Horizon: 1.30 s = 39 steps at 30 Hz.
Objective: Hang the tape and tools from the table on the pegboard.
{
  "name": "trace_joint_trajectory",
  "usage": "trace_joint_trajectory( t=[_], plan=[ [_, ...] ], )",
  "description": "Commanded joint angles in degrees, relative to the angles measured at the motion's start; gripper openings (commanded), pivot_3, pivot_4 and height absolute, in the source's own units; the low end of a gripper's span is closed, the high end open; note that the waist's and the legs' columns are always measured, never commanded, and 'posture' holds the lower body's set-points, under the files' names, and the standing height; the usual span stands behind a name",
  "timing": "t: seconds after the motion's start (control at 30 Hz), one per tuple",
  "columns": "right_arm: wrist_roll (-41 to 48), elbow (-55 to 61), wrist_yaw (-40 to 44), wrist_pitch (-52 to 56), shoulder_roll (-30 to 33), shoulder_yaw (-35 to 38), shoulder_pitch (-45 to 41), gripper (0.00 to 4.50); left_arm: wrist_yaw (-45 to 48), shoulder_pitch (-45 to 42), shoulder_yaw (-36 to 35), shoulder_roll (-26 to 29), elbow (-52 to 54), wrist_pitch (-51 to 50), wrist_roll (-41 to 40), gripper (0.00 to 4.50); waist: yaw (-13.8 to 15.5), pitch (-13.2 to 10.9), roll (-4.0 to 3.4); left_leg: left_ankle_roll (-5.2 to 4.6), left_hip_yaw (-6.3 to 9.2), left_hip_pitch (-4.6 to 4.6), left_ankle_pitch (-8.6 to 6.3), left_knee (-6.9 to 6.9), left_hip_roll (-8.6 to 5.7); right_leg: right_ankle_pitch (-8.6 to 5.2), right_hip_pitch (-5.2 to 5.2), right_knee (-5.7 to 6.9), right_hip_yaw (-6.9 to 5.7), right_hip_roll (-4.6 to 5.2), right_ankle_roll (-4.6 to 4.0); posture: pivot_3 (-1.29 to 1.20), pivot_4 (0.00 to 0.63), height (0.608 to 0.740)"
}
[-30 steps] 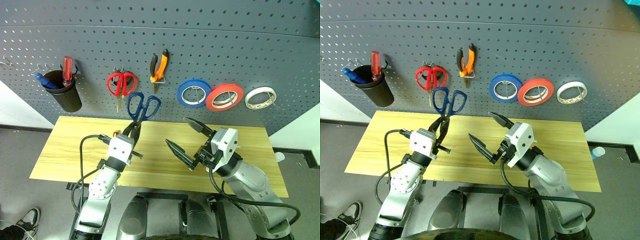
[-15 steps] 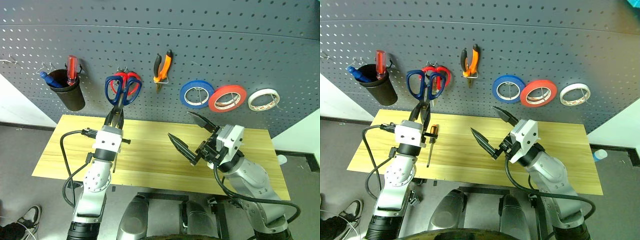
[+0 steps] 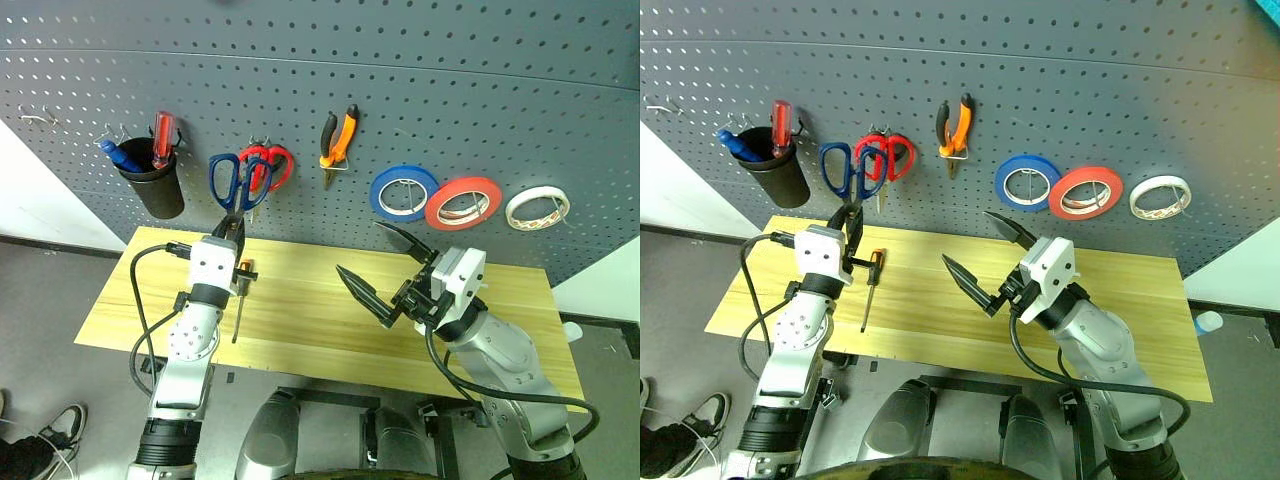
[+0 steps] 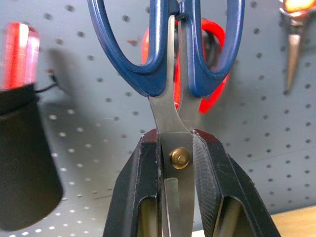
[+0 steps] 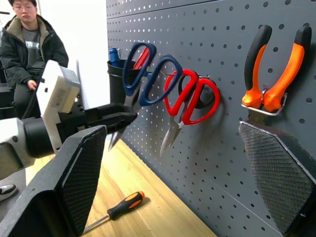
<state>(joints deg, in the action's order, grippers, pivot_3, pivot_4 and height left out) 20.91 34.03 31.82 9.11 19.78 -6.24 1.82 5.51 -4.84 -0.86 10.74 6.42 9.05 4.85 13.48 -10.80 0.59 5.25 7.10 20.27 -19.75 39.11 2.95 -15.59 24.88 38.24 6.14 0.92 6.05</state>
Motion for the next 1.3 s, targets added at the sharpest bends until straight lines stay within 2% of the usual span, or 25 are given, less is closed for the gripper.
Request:
trace_joint_trajectory(
  t=[0.03,0.93,1.3],
  plan=[
    [-0.39,1.60,-0.37,-0.99,0.24,0.57,0.37,4.50,0.71,-1.61,-0.18,0.38,-0.17,1.90,-0.68,0.57,0.00,0.01,-0.01,0.00,0.00,0.00,0.00,0.00,0.00,0.00,0.00,0.00,0.00,0.00,0.00,0.32,0.110,0.681],
    [-1.88,1.42,-0.84,-0.57,0.74,0.59,0.86,4.50,-1.03,-4.23,-1.97,2.31,-6.37,4.34,0.12,0.56,0.01,0.04,-0.01,0.00,0.00,-0.04,0.00,0.03,0.00,0.04,-0.02,0.04,0.00,-0.01,0.00,0.32,0.126,0.681],
    [-2.47,1.32,-1.15,-0.73,0.68,0.34,1.44,4.50,2.09,-3.65,0.80,2.24,-6.10,5.40,-0.23,0.56,0.05,0.04,-0.01,0.00,0.00,-0.05,0.00,0.04,0.00,0.04,-0.03,0.05,0.00,-0.01,0.01,0.31,0.128,0.681]
  ],
)
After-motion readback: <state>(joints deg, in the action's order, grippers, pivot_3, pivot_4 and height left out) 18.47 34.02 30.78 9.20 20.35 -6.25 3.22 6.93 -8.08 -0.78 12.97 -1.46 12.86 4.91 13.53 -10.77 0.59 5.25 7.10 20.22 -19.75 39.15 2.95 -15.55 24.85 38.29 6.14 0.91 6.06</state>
